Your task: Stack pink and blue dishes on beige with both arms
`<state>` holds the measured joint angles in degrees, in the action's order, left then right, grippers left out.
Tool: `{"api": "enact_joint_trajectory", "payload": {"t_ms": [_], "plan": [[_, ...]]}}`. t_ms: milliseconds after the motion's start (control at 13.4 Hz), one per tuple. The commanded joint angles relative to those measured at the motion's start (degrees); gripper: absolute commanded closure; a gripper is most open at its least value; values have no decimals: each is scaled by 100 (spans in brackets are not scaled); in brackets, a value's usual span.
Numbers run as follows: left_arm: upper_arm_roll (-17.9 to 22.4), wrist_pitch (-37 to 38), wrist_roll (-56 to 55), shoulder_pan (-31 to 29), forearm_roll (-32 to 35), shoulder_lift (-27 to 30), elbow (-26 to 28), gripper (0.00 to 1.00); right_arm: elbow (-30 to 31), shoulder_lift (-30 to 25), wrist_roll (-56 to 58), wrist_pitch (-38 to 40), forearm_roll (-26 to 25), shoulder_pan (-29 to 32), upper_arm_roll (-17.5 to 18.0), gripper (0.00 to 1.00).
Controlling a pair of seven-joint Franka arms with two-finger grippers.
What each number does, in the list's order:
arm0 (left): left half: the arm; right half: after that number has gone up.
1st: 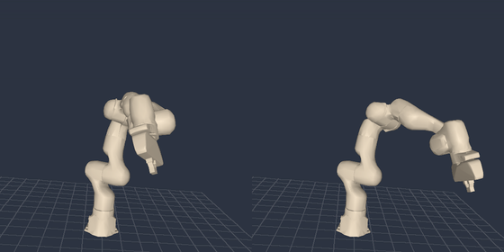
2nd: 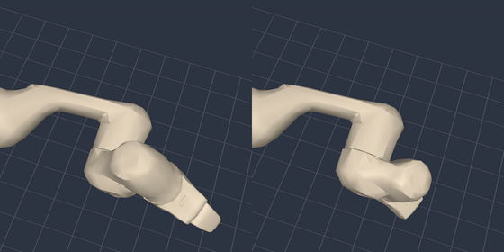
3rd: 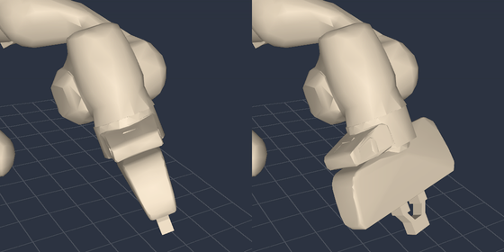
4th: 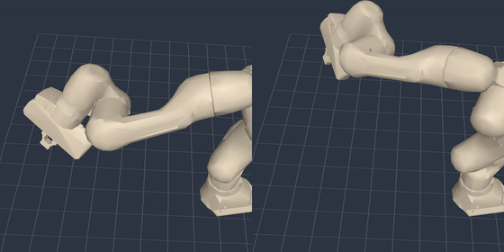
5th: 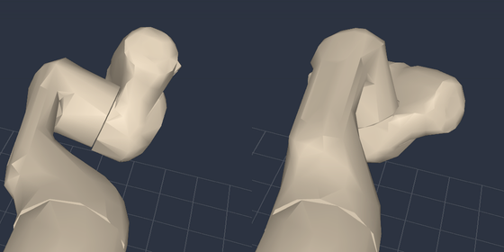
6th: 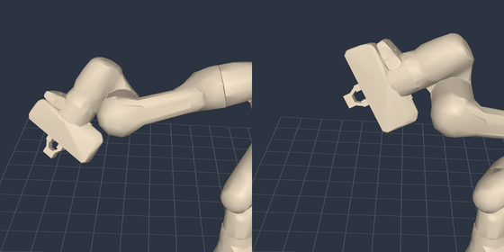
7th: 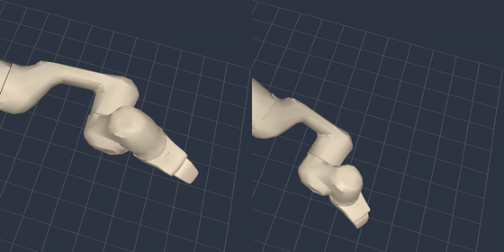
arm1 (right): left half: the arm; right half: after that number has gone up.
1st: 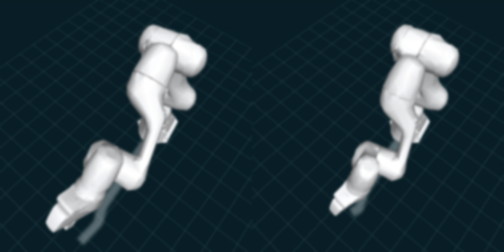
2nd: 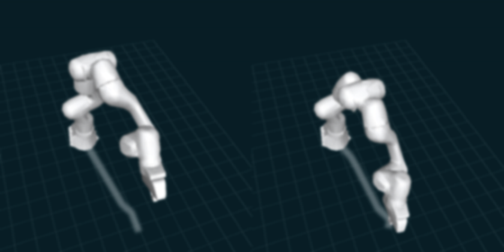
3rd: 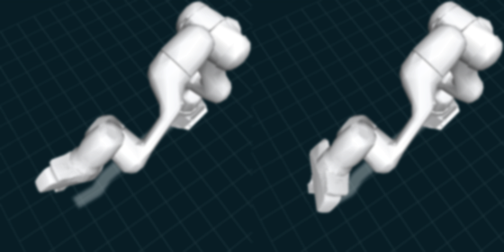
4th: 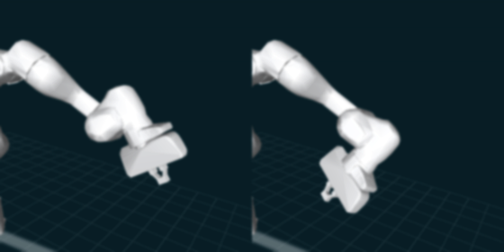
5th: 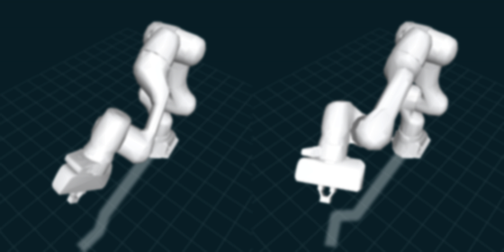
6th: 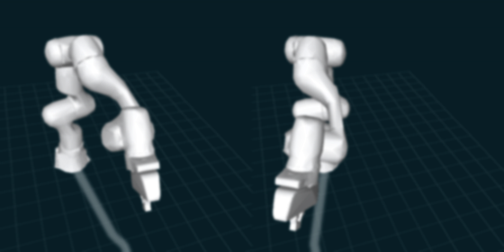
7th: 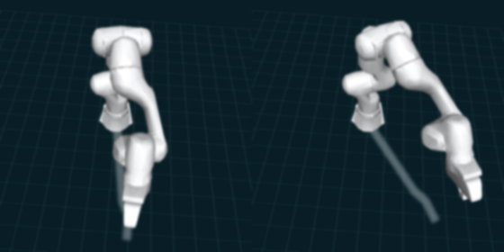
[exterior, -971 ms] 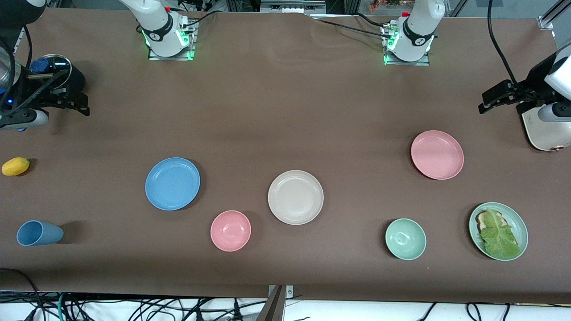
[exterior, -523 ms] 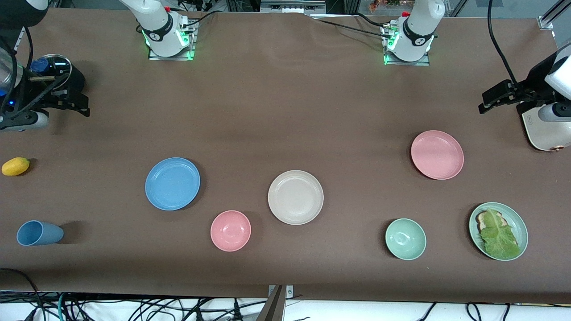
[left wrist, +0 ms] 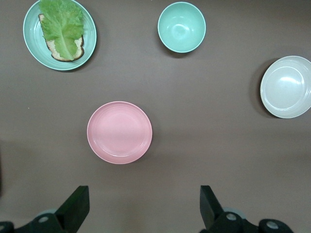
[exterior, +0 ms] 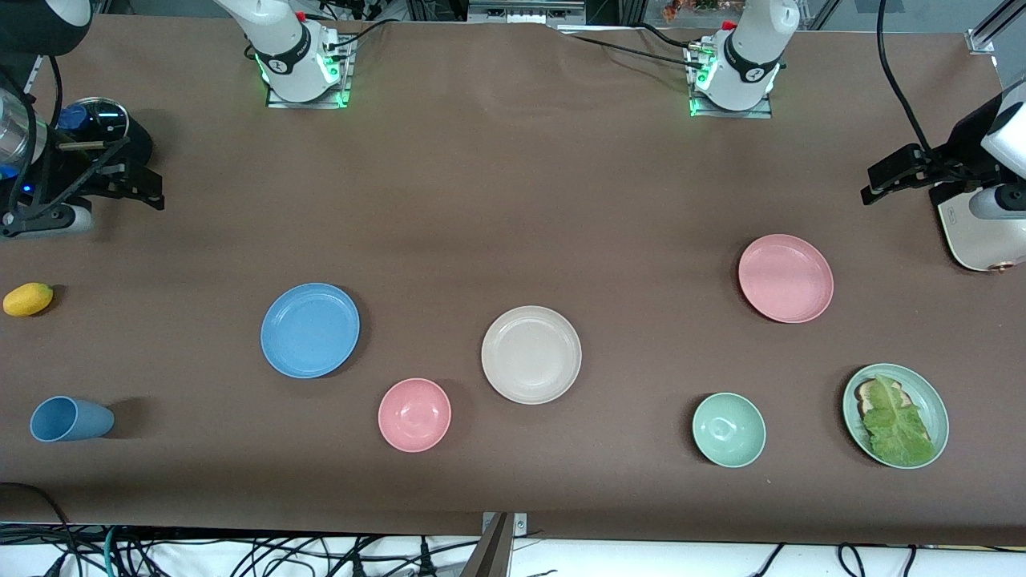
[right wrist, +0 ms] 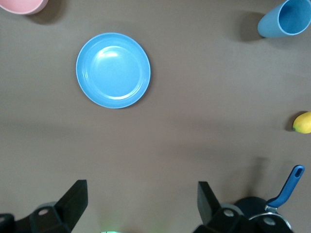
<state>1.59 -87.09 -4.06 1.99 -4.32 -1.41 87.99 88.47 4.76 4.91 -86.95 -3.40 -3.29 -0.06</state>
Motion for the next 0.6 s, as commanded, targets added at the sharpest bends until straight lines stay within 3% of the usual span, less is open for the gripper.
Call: {"api": "enact_joint_trajectory", "payload": {"t_ms": [0,299,523], "plan": [[43,79,-16,-23,-148,-52,-116,0,-49,-72,36,466,-82,-40,32,0],[43,53,-7,-14,-157,-113,-124,0,-190,-64,1,451,-117,-66,41,0],[43,26,-7,56,-113,-403,-124,0,-207,-54,10,-84,-100,-136,59,0]]}}
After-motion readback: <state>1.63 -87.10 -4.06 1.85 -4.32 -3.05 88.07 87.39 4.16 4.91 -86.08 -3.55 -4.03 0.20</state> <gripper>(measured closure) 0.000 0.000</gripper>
